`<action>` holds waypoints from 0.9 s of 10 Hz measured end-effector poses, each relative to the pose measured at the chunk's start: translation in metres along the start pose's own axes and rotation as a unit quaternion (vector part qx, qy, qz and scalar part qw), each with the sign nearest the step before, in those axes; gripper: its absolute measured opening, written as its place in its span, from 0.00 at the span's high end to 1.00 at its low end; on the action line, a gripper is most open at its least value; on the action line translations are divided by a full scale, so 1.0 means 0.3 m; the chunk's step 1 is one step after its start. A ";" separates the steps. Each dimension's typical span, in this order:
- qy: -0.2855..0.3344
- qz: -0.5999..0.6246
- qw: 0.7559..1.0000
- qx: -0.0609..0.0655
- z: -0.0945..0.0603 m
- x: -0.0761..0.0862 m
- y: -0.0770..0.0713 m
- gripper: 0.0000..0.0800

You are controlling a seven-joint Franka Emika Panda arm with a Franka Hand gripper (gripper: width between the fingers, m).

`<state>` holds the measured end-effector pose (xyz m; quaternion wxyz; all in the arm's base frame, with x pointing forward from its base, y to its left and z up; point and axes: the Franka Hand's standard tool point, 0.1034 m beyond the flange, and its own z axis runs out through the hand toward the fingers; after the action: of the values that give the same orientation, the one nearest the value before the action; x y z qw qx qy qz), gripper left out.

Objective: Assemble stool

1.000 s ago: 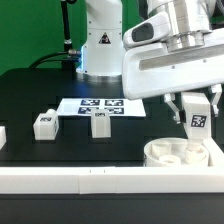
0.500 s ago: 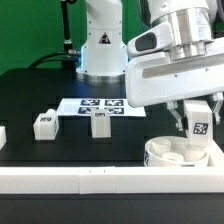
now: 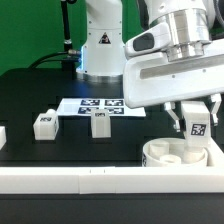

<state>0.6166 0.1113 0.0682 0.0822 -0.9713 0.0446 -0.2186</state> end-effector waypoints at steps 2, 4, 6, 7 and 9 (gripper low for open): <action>0.000 0.000 1.000 0.000 0.000 0.000 0.000 0.37; 0.000 0.000 1.000 0.000 0.000 0.000 0.000 0.20; 0.000 0.000 1.000 0.000 0.000 0.000 0.000 0.19; 0.000 0.000 1.000 0.000 0.000 0.000 0.000 0.19; 0.000 0.000 1.000 0.000 0.000 0.000 0.000 0.19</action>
Offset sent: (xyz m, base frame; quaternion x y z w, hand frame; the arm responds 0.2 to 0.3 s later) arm 0.0000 0.0000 0.0000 0.0000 0.0000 0.0000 1.0000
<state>0.6165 0.1112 0.0682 0.0822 -0.9714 0.0446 -0.2184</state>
